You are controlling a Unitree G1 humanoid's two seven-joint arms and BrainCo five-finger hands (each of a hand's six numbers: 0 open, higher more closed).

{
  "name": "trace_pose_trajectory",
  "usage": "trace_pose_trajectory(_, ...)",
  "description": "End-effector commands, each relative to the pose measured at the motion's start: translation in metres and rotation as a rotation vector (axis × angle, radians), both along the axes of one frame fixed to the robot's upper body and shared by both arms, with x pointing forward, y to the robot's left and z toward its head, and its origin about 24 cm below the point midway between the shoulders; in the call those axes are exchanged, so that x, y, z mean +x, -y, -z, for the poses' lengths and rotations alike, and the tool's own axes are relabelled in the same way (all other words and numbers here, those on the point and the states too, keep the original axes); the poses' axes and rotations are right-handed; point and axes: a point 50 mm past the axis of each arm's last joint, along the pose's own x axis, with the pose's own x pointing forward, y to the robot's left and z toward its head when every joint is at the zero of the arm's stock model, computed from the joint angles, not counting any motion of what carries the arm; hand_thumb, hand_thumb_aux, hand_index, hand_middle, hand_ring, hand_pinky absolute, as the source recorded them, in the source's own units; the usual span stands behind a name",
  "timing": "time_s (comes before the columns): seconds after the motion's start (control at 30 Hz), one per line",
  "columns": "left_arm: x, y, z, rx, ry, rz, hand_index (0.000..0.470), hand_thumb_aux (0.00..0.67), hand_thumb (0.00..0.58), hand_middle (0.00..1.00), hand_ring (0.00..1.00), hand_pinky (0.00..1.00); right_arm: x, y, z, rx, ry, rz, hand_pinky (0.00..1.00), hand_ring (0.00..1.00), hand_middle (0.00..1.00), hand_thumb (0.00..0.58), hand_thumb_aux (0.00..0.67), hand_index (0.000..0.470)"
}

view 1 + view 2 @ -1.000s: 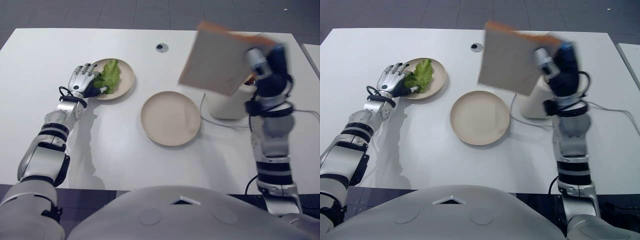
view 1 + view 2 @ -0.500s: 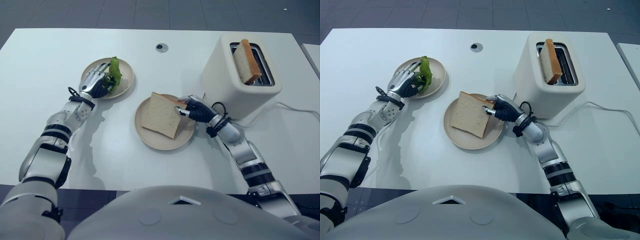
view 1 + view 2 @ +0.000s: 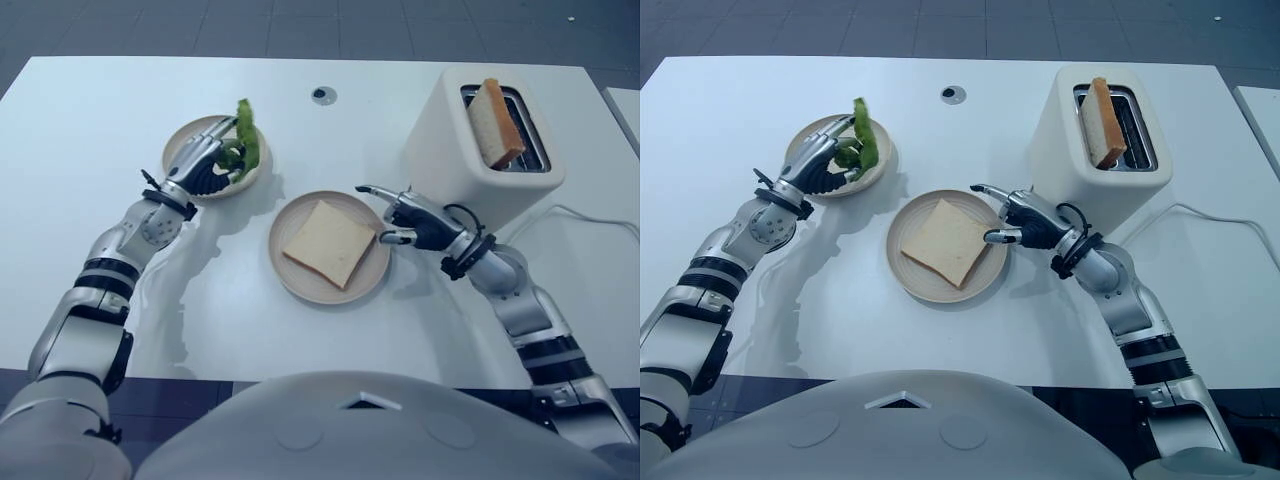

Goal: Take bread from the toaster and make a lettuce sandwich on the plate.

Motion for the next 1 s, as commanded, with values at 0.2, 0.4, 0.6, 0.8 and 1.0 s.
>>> trace_pose_trajectory(0.2,-0.041,0.069,0.017,0.022,-0.114,0.376,0.382,0.544,0.559,0.00,0.00,0.00,0.005,0.018,-0.050,0.292,0.145,0.058,1.00,1.00,1.00,0.000,0.000,0.000)
trace_pose_trajectory(0.4,-0.057,0.088,0.023,0.045,-0.158,0.488,0.363,0.518,0.550,0.00,0.00,0.00,0.003,0.014,-0.050,0.334,0.124,0.020,1.00,1.00,1.00,0.000,0.000,0.000)
trace_pose_trajectory(0.6,-0.050,0.079,0.014,0.046,-0.100,0.430,0.275,0.391,0.480,0.00,0.00,0.00,0.000,0.006,-0.046,0.340,0.101,-0.021,1.00,1.00,1.00,0.000,0.000,0.000)
trace_pose_trajectory(0.8,-0.035,0.067,0.007,0.072,-0.024,0.313,0.000,0.000,0.000,0.00,0.00,0.00,-0.003,-0.001,-0.039,0.341,0.069,-0.049,1.00,1.00,1.00,0.000,0.000,0.000)
trace_pose_trajectory(1.0,-0.026,0.065,0.029,0.229,-0.026,0.239,0.101,0.145,0.223,0.00,0.00,0.00,-0.005,-0.006,-0.034,0.331,0.046,-0.072,1.00,1.00,1.00,0.000,0.000,0.000)
